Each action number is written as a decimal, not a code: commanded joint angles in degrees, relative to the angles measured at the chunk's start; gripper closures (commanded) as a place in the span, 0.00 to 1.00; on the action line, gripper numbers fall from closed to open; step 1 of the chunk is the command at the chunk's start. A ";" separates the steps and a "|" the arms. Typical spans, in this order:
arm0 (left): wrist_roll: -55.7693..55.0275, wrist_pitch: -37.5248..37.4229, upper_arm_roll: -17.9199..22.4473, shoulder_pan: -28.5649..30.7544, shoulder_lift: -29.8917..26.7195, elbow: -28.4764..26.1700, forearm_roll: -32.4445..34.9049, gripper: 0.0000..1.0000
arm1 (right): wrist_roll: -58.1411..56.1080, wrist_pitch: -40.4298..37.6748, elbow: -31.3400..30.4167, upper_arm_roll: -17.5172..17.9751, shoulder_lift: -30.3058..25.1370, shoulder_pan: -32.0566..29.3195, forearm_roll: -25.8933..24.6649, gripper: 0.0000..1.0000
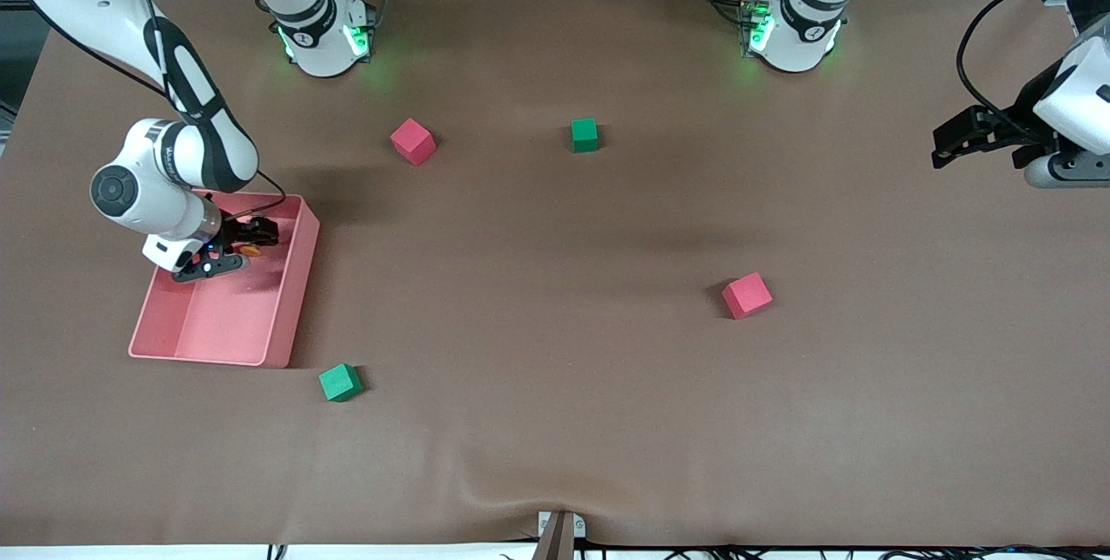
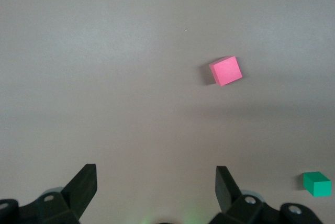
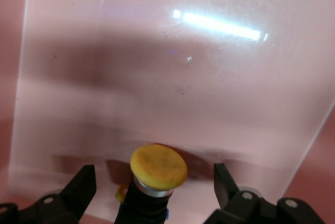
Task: Place and upright button with both arms
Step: 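Close the right gripper on the yellow-capped button's base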
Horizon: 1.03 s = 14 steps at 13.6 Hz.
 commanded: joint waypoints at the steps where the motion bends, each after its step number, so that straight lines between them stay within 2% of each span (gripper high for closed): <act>1: -0.12 -0.31 -0.29 0.29 -0.29 0.26 1.14 0.00 | -0.81 3.30 -1.15 0.36 -0.13 -0.72 -0.87 0.00; 6: 0.05 -0.31 -0.29 0.29 -0.38 0.09 1.14 0.00 | 10.07 3.31 -1.41 0.36 -0.13 -0.63 -0.79 0.00; 14: 0.14 -0.40 -0.38 0.20 -1.43 -1.41 2.02 0.00 | 11.32 0.85 -3.17 0.45 -0.66 -0.72 -0.70 0.00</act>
